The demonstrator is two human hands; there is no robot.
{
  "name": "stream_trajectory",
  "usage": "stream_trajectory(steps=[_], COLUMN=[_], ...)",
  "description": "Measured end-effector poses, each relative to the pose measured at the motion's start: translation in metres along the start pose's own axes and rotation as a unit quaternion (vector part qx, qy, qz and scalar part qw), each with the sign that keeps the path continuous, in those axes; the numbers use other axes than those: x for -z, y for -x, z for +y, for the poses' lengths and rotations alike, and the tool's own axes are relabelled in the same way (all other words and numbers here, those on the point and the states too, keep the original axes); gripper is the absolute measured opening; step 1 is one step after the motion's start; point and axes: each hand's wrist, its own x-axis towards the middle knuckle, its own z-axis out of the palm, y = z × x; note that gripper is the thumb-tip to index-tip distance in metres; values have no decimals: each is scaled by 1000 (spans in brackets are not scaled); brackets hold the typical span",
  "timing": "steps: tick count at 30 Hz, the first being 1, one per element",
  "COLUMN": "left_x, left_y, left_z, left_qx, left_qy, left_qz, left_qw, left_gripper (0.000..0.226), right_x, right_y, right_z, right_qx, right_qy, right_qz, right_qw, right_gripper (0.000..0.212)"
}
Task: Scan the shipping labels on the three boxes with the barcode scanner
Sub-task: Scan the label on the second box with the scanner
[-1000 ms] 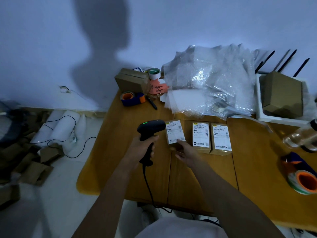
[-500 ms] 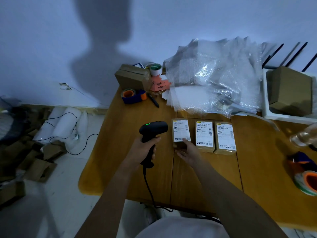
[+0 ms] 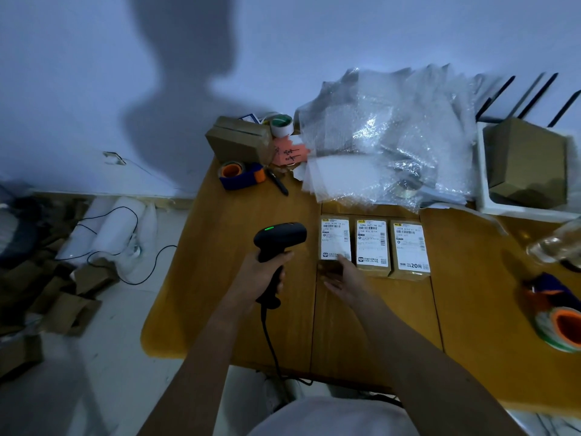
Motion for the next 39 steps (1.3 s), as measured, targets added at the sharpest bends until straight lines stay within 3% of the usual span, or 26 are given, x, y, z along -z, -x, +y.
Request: stream_trajectory(steps=[13, 17, 21, 25, 27, 31, 39], left_x=[-8, -12, -18, -26, -31, -37, -37], left_y=[4, 5, 3, 1, 0, -1, -1], left_z=[-2, -3, -3, -3, -2, -2, -3], left_qx=[9, 8, 9, 8, 7, -2, 0], left_qy=[-13, -12, -19, -27, -26, -32, -44], left_qz=[4, -2, -4, -15, -17, -24, -31], left_qw=[1000, 1000, 1000, 999, 999, 999, 999], left_gripper=[27, 26, 24, 22, 21, 21, 22], right_x=[13, 16, 27, 40, 45, 55, 63], right_y=[7, 16, 11, 17, 25, 27, 16], right_z=[1, -1, -1, -16, -25, -37, -45], right_qx=[-9, -9, 104, 217, 258, 285, 219], right_qy=[16, 110, 293, 437, 458, 483, 554], right_qz=[4, 22, 104, 198, 246, 257, 248], right_qw=[1000, 994, 945, 850, 815, 787, 764], right_gripper=[32, 35, 33, 29, 27, 48, 68])
